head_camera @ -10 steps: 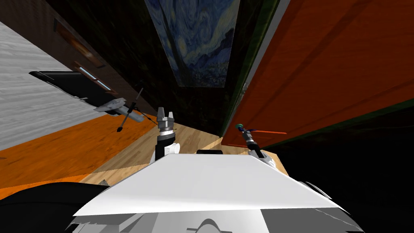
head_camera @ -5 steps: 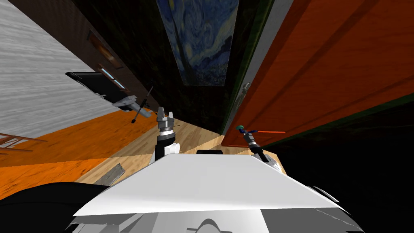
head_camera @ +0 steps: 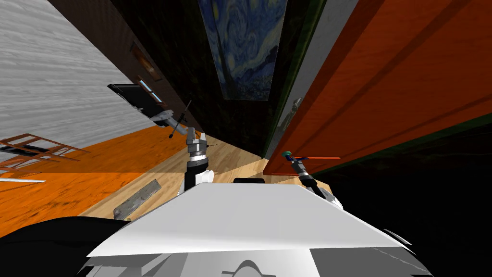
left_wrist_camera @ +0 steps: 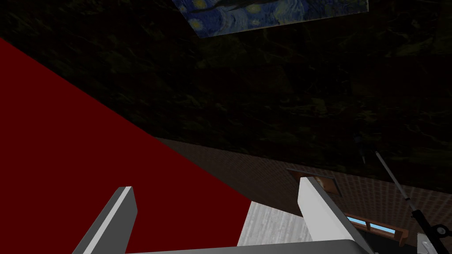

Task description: Pull the door open

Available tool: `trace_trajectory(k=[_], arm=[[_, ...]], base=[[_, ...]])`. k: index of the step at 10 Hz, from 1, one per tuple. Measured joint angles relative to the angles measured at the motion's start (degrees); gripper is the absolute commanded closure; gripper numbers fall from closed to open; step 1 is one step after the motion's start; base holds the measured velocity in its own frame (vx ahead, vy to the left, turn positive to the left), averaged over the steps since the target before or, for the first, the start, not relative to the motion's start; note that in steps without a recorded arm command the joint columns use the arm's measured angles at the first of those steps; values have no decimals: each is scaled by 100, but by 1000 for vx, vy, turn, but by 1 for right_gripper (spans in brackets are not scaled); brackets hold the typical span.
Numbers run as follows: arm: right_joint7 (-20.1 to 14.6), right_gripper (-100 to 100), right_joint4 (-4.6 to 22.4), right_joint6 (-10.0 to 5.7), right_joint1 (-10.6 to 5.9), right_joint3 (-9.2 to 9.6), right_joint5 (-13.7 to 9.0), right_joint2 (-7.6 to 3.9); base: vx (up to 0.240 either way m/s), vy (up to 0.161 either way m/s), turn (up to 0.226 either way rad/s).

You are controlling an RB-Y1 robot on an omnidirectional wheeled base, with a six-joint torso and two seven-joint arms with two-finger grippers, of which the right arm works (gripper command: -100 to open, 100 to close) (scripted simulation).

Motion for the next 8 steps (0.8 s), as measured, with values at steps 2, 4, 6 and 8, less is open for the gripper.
trace_trajectory(k=[2, 4, 6, 8], arm=[[-58, 100, -79, -155, 174, 61, 2, -77], [-127, 100, 50, -366, 247, 120, 9, -147], [-181, 100, 20, -524, 365, 163, 5, -224], [-204, 100, 94, -581, 364, 185, 8, -233]], base=[[-150, -51, 80], [-140, -62, 126], [-131, -41, 83], [-181, -84, 198]])
